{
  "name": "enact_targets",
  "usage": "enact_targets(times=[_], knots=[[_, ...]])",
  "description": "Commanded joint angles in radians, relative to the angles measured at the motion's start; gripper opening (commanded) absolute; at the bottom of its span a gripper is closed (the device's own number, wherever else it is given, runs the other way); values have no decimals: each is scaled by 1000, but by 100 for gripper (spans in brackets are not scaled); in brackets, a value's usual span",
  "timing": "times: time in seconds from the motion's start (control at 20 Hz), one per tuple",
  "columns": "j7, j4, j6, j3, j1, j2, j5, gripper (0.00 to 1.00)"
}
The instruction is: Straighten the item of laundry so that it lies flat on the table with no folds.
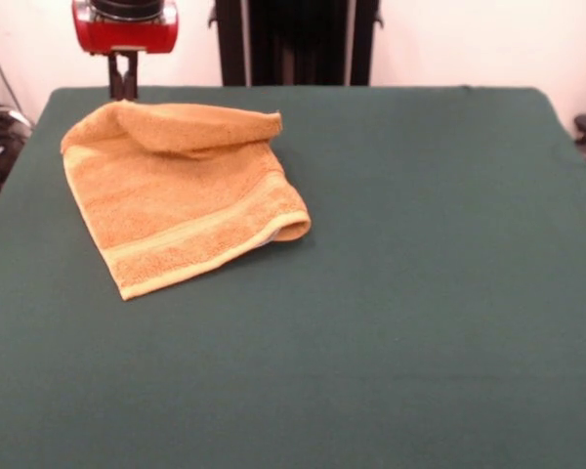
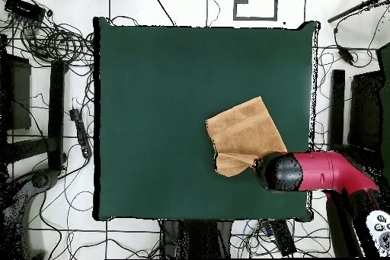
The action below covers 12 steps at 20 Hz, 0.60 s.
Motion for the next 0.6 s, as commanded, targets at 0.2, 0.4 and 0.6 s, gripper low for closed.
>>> enact_targets(times=[0.2,0.4,0.6], knots=[[-28,-9,-51,85,50,65,16,0],[-22,-4,-30,88,51,62,40,100],[46,20,-2,48,101,-6,44,100]])
